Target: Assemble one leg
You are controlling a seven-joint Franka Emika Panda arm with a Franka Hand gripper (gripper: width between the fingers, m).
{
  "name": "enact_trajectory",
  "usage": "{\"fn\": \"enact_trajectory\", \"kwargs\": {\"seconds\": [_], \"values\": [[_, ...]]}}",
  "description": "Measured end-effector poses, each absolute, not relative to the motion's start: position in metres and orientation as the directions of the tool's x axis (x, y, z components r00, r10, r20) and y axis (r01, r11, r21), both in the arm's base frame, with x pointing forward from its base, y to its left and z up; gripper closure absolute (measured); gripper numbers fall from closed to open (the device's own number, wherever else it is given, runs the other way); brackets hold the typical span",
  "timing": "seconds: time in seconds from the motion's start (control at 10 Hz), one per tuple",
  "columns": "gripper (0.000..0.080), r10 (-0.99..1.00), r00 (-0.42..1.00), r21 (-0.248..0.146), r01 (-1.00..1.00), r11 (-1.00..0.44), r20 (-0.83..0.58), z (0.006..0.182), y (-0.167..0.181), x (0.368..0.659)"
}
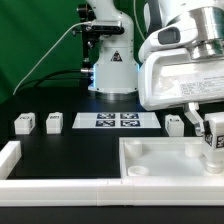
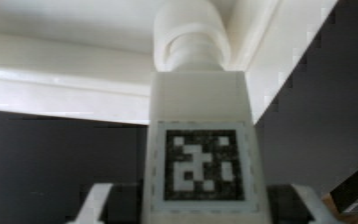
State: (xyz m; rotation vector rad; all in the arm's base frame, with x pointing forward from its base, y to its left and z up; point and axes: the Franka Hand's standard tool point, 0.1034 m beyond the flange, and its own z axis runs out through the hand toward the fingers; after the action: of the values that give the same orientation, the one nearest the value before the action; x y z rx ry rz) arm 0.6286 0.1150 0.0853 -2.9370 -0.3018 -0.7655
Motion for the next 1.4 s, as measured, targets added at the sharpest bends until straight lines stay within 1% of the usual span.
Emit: {"fn": "enact_trajectory", "kwargs": {"seconds": [0.4,0.7,0.9,1.0,1.1,1.2,1.3,1.4], "values": [[0.0506,0.162,0.838,-0.032,0.209,-0.977,0.521,0.076,0.114,0.626],[0.0506,0.157,0.807,-0.021,0.205,-0.979,0.57,0.075,0.115,0.624],[0.0506,0.155,0.806,-0.02,0.203,-0.979,0.571,0.074,0.112,0.622],[0.0325,0.154,0.807,-0.02,0.201,-0.979,0.57,0.074,0.111,0.622],[0.0205,0.153,0.807,-0.019,0.2,-0.98,0.57,0.074,0.11,0.622],[0.0205,0.154,0.807,-0.018,0.199,-0.98,0.57,0.074,0.108,0.623],[0.0161,0.155,0.806,-0.016,0.199,-0.98,0.571,0.075,0.106,0.623],[0.0161,0.155,0.808,-0.015,0.198,-0.98,0.569,0.077,0.104,0.623]]}}
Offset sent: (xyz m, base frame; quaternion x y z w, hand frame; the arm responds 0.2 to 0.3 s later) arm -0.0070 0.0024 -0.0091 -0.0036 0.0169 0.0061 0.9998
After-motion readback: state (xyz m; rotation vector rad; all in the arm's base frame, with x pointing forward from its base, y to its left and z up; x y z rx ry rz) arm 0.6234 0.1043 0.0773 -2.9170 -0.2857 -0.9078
